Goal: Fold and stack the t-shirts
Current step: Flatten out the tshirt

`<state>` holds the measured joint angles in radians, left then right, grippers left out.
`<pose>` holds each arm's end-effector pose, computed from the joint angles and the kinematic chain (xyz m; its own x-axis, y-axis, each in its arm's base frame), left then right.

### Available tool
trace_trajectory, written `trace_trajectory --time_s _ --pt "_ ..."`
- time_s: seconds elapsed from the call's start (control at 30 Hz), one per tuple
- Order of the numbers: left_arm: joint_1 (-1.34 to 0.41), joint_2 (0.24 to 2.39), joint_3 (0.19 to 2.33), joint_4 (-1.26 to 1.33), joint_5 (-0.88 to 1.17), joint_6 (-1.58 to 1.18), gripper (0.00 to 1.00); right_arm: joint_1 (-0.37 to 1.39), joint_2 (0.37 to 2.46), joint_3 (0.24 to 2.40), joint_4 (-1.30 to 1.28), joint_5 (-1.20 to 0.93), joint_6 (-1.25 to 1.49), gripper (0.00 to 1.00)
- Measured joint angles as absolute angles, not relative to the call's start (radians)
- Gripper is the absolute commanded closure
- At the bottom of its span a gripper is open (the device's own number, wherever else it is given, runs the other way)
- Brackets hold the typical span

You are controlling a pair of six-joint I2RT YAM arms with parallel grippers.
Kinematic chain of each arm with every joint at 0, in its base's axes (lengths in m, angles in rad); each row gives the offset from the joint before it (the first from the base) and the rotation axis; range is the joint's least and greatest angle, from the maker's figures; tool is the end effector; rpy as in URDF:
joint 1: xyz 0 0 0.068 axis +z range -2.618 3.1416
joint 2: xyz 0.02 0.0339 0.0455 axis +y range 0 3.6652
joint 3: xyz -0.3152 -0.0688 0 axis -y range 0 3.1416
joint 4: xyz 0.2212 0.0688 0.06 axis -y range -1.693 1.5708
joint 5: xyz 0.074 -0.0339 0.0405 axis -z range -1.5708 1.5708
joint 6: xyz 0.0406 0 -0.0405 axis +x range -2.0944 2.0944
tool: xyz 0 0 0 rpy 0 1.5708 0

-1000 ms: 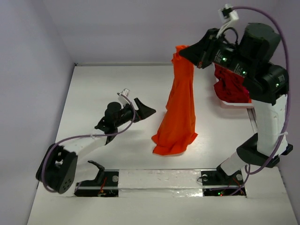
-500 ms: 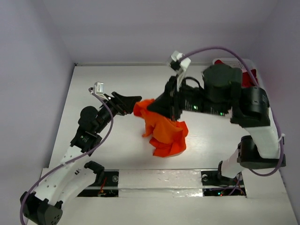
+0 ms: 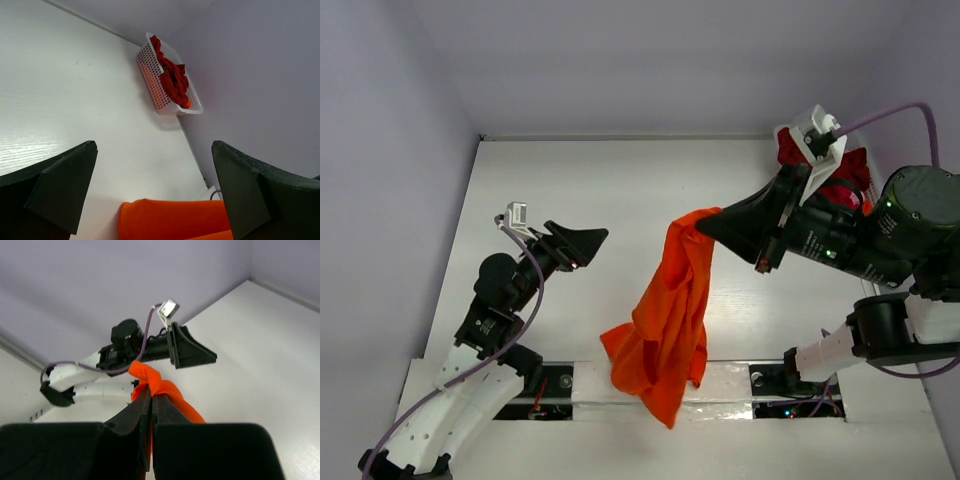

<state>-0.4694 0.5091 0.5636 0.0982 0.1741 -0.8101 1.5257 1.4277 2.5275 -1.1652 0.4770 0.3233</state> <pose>0.0637 -0.0402 0.3564 -0.3398 -0.6276 -0.7005 0.5107 0.5023 -0.6978 0.0246 0.1308 0.6426 -0.2782 0.0962 -0.9557 -0.8210 0.4927 0.2886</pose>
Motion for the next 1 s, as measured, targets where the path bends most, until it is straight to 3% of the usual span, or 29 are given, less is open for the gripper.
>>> trace_trajectory --time_s 0.13,0.33,0.73,1.0 --pt "-0.469 0.508 0.572 0.062 0.174 -0.813 0.01 1.507 1.517 2.605 -1.168 0.510 0.312 1.00" --pt "-0.469 0.523 0.572 0.063 0.183 -0.835 0.02 1.416 1.595 2.426 -1.160 0.452 0.311 1.00" --pt "-0.469 0.562 0.647 0.055 0.183 -0.828 0.05 1.017 1.675 2.512 -1.143 0.343 0.328 1.00" --pt "-0.469 0.608 0.659 0.047 0.184 -0.826 0.02 0.913 1.746 2.478 -1.130 0.335 0.333 1.00"
